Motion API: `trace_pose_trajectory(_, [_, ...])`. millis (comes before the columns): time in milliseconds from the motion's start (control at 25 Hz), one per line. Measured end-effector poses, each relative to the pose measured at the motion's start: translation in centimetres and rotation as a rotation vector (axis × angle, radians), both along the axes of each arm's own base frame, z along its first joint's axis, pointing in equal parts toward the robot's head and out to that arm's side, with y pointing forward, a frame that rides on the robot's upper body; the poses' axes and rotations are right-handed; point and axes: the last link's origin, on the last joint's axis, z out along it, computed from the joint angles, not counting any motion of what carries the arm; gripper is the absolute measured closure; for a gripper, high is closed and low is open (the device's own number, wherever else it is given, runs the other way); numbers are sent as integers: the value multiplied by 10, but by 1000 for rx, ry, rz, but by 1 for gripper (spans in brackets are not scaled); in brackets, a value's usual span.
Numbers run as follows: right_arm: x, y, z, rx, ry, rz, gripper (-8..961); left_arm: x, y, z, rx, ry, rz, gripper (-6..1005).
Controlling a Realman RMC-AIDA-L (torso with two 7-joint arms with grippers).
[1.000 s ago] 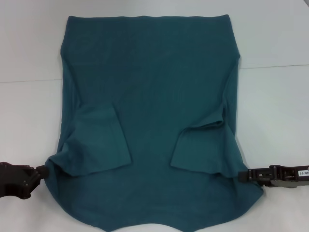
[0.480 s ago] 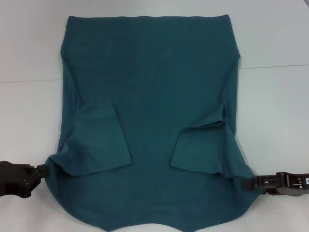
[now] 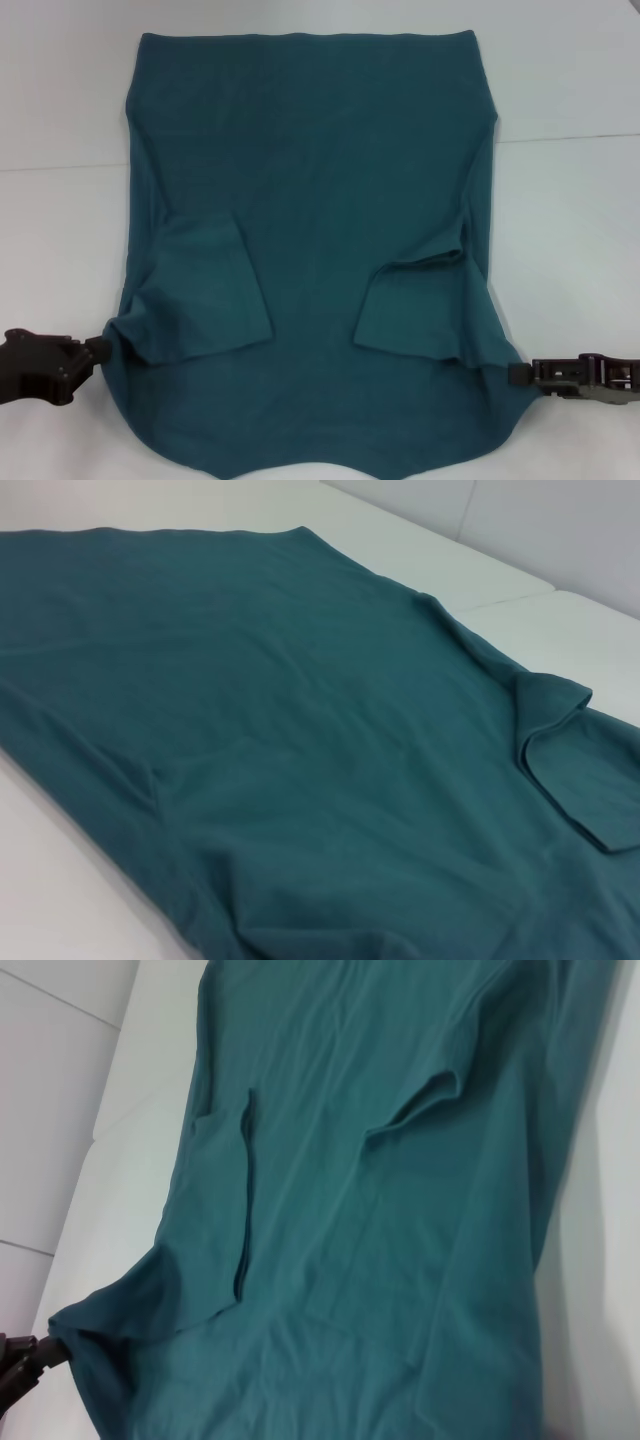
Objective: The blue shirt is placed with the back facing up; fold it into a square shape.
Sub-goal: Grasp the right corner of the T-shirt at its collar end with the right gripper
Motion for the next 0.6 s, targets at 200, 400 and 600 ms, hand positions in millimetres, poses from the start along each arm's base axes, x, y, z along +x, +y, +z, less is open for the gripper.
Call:
trace_pose_trajectory(200, [1, 0, 0, 3, 0, -8, 326, 0, 0, 0, -1, 2, -3, 1001])
trace_pose_trajectory(400, [4, 4, 1, 26, -26, -15, 448, 0, 0, 0, -2, 3, -4, 1001])
trace_pose_trajectory(600, [3, 7, -3, 24, -41, -7, 649, 0, 1, 0, -1, 3, -4, 1000])
